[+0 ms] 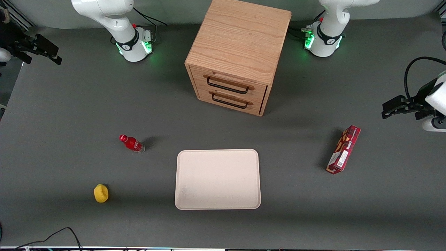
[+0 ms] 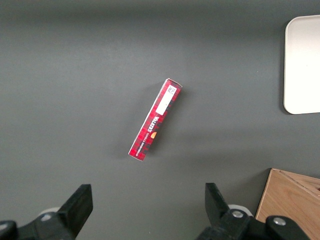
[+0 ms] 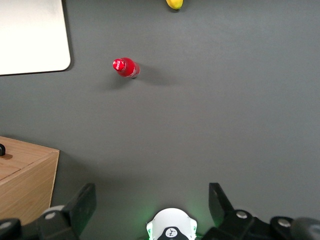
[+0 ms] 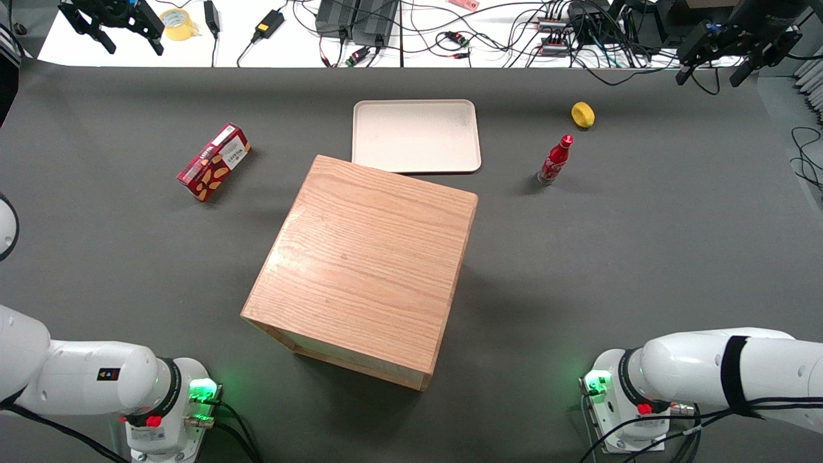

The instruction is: Open upper drawer

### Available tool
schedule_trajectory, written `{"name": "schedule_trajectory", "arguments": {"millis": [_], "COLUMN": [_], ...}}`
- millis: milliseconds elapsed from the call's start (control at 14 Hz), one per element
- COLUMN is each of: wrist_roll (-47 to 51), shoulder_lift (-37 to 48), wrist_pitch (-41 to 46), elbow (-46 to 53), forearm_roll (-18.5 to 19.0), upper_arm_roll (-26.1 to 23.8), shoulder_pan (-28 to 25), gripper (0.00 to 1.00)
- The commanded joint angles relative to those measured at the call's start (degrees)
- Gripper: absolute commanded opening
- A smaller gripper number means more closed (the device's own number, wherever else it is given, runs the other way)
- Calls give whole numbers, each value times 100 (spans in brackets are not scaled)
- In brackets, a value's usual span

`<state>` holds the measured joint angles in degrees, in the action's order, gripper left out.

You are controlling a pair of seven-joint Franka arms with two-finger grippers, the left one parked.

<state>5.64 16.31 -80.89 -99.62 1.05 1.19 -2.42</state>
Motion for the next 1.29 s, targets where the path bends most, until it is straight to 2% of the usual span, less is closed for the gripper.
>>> {"name": "schedule_trajectory", "arguments": {"millis": [0,357,500,786,1000,1214], "wrist_roll": [25,60,-132,-617,-870,-1136], "shoulder_lift": [-50,-225,-234,-417,-1041,-1744], "wrist_pitch": [109,117,205,364,390,364], "elbow": [128,382,426,583,1224,1778], "forearm_roll": [44,53,-60,-1131,-1317,-2185], "upper_arm_roll": [-31,-75,-136,-329,-1162,-1691], "shoulder_pan": [-4,-22,-75,-75,-66,-66], "gripper": [100,100,100,100,100,100]}}
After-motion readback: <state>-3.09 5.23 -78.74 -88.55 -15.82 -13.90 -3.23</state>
